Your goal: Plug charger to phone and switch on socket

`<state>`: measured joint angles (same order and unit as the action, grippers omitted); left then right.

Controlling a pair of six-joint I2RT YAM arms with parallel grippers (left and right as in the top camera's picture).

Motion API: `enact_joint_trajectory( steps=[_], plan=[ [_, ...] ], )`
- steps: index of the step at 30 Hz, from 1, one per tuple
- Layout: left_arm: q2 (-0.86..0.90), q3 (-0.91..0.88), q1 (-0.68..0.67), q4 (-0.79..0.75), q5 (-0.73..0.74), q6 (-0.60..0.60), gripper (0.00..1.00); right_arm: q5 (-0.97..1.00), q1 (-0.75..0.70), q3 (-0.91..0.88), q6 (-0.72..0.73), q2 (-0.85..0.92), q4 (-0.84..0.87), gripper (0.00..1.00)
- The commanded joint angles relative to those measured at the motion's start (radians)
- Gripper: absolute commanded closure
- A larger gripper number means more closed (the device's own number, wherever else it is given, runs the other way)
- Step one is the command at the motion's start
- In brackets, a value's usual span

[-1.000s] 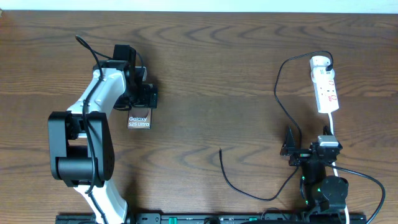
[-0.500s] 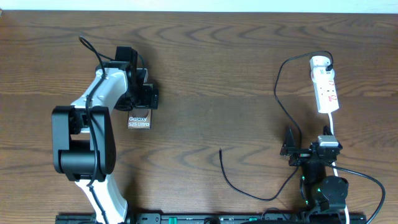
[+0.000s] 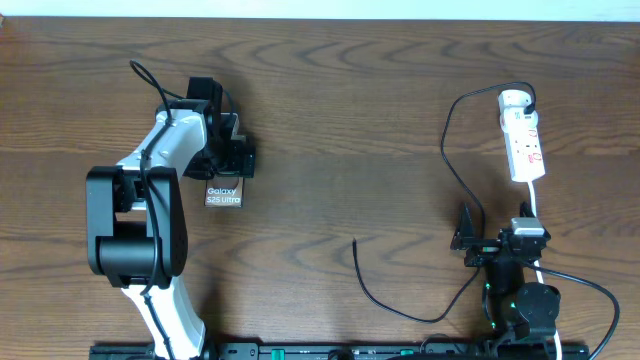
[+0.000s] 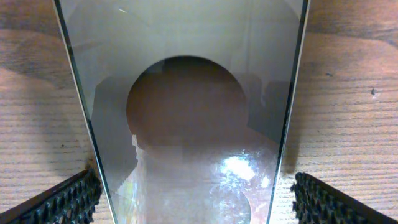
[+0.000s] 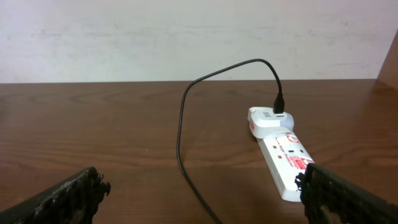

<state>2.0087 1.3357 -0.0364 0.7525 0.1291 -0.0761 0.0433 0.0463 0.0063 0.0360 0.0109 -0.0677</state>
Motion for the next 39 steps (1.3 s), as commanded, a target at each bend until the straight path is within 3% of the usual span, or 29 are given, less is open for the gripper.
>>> enact_joint_trajectory(
  steps=[1, 39],
  plan=[
    [0.013, 0.008, -0.004, 0.021, -0.011, -0.005, 0.02, -0.001, 0.007, -0.001, -0.015, -0.005, -0.004, 0.01],
    [0.013, 0.008, -0.028, 0.035, -0.071, 0.002, 0.02, -0.001, 0.007, -0.001, -0.015, -0.005, -0.004, 0.01]
  ],
)
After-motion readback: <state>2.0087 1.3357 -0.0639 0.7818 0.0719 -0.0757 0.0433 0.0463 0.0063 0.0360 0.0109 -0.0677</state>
